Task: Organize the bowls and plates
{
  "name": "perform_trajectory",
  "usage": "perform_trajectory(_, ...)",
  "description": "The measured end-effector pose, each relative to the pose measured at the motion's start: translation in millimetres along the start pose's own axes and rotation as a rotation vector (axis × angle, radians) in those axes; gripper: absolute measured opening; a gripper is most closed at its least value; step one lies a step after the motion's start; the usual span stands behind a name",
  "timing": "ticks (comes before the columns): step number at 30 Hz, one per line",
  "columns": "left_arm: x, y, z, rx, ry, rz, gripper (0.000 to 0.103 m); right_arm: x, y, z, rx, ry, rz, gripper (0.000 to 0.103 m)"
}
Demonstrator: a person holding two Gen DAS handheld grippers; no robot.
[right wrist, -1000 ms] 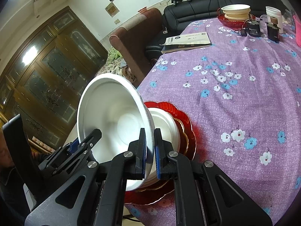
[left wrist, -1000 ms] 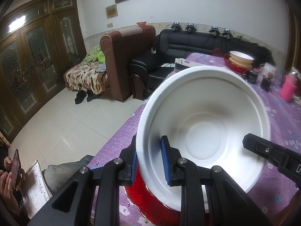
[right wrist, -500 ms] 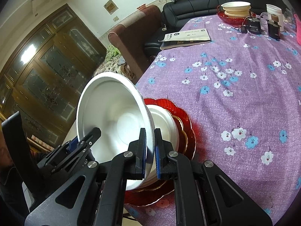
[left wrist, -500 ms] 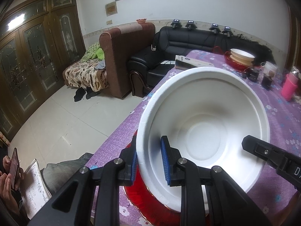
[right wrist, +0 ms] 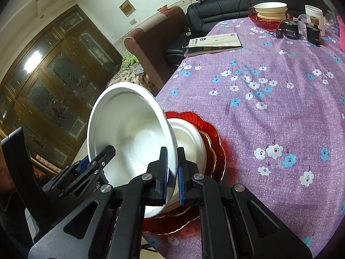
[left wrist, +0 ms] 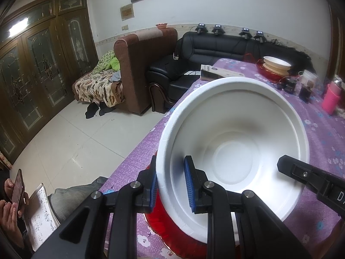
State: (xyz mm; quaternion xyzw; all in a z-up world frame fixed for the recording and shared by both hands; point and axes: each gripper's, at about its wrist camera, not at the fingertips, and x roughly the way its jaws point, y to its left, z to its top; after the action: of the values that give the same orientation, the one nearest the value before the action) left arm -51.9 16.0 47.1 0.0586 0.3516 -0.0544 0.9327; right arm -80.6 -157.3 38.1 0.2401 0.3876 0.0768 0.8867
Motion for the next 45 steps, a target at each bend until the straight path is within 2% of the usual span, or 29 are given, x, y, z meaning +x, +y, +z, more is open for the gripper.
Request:
perform_trajectory(17,4.3,-3.4,1.0,0.028,0.011,0.016,0.024,2.8,-2.3,-1.9,0.004,-0.001,-0.013,0.008)
perform_trajectory(19,5.4,-3.9,1.2,0.032,0.011,0.03,0.032,7.5,-3.6,-2.3,-0.001,0.004,-0.03,0.008)
perform_trajectory(21,3.1,-1.1,2.5,0.028,-0.002,0.05,0.049,14.0,-8.0,-3.4,0.0,0.024,-0.046,0.009)
perform_trajectory(24,-3.1,4.5,5.6,0.012,-0.02,0.042,0.062,13.1,-10.9,-3.7,-0.016,0.017,-0.049,0.01)
perform_trajectory(27,-12.1,8.8,10.0,0.005,-0.051,0.069,0.062,4.5,-13.5,-2.2,-0.03,-0.012,-0.04,0.012)
perform_trajectory(29,-16.3,10.1,13.2,0.006,-0.072,0.093,0.064,-0.3,-15.0,-0.1,-0.031,-0.022,-0.023,0.017)
perform_trajectory(30,-18.3,11.3,14.5,0.003,-0.077,0.096,0.064,-1.1,-15.4,0.7,-0.031,-0.019,-0.018,0.023)
perform_trajectory(36,-32.8,9.1,16.4,-0.022,-0.098,0.11,0.064,-25.6,-34.0,6.7,0.023,-0.081,0.0,0.024)
perform_trajectory(40,-53.7,-18.6,18.4,0.022,-0.142,0.048,0.067,-58.6,-64.6,10.0,0.053,-0.14,-0.05,0.024)
perform_trajectory(44,-70.9,-85.8,15.8,0.153,-0.178,-0.072,0.081,-93.9,-107.9,4.6,0.095,-0.18,-0.157,0.023)
perform_trajectory(45,-72.1,-100.5,15.0,0.178,-0.174,-0.106,0.081,-103.0,-119.0,1.9,0.106,-0.191,-0.186,0.023)
